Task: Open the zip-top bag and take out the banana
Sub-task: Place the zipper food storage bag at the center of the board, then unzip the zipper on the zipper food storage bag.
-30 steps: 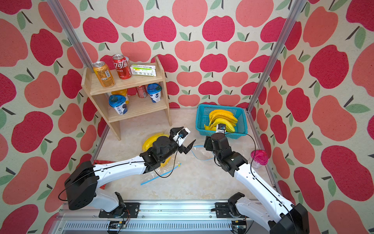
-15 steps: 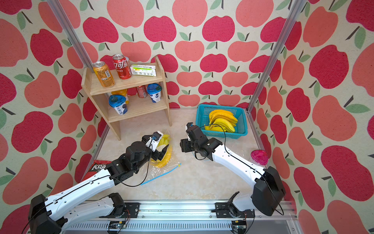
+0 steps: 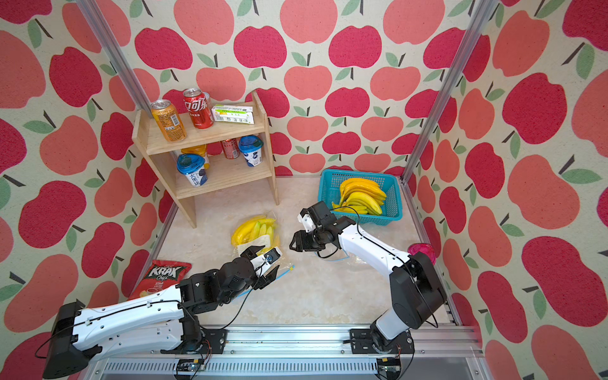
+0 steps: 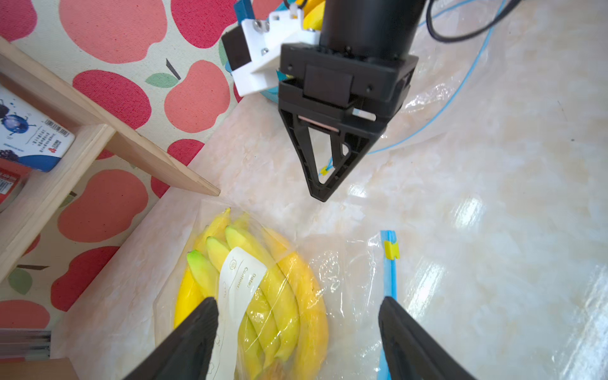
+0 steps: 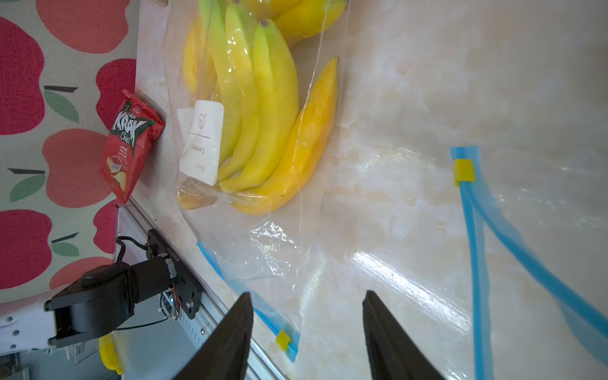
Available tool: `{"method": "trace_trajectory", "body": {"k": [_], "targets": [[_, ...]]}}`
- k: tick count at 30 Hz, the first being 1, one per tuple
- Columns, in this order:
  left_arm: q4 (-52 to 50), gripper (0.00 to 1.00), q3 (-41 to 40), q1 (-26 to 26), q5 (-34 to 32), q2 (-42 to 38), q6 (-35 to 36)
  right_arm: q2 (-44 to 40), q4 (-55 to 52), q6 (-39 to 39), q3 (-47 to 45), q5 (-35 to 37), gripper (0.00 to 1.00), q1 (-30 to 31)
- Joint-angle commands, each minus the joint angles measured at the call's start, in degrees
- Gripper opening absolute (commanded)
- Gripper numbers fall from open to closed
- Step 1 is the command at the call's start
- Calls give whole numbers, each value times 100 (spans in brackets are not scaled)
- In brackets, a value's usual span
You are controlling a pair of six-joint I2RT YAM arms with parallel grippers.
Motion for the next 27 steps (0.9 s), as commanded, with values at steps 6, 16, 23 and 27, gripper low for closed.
{"method": "trace_trajectory", "body": {"k": [6,16,23,27], "targets": [[-139,73,-204,-511,24,36,-86,-578,232,52,-549,218,62,-255],[-27,70,49,-768,176,1551,-649,-836,1004,144,-937,-169,64,-741],[475,59,296,-768,-692,2346,-726,-666,1179,126,-981,-457,64,-784],[647,58,398,-767,-1062,2771,-737,-652,1197,72,-1008,-496,64,-786]]}}
